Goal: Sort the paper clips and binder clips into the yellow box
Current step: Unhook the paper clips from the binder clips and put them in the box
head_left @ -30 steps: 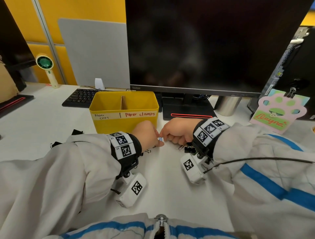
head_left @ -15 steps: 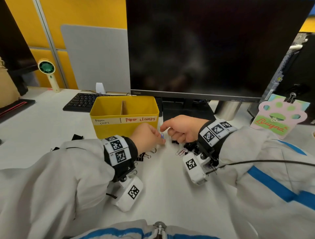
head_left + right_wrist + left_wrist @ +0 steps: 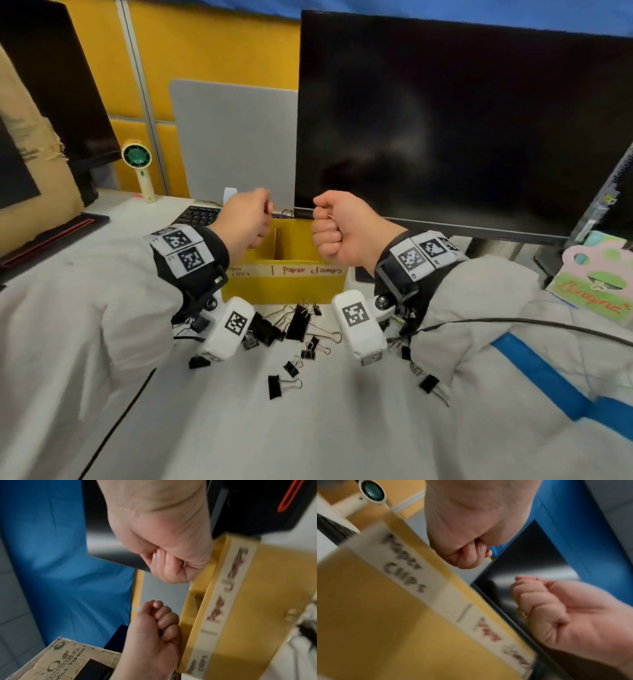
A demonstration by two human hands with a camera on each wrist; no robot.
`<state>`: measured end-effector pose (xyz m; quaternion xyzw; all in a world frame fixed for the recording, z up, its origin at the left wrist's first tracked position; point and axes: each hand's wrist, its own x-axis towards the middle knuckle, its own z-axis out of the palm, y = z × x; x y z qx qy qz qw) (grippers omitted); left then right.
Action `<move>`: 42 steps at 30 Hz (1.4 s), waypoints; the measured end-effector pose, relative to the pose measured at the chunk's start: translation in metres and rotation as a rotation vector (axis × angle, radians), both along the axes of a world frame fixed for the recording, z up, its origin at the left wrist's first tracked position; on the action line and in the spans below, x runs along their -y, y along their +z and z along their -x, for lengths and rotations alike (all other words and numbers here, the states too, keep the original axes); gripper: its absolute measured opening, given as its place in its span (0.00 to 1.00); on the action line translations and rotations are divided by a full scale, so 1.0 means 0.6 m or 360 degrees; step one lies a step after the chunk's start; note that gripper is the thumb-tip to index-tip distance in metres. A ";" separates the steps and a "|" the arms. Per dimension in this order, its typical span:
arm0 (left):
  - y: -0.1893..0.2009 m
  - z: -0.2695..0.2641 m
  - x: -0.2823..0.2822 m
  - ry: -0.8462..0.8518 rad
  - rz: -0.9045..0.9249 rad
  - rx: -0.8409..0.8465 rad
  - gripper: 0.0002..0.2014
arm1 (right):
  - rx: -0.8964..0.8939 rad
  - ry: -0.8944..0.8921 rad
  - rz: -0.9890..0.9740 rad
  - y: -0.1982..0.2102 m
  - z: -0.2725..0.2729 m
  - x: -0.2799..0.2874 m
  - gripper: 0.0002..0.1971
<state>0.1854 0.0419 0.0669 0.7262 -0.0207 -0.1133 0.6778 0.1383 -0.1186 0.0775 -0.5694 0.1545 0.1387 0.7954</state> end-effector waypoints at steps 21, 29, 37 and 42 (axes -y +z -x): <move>-0.050 -0.059 -0.025 0.0589 0.0243 0.0379 0.23 | 0.0339 -0.0640 -0.0228 -0.062 -0.099 -0.151 0.18; -0.057 -0.068 -0.020 0.0654 -0.0043 0.0565 0.17 | 0.0381 -0.0661 0.0028 -0.064 -0.102 -0.159 0.15; -0.064 -0.058 -0.021 0.0558 0.0130 0.0705 0.18 | 0.0630 -0.0510 0.0393 -0.067 -0.093 -0.166 0.16; -0.045 -0.032 -0.015 0.0530 -0.0038 0.1055 0.05 | 0.0671 -0.0525 0.0292 -0.043 -0.079 -0.133 0.06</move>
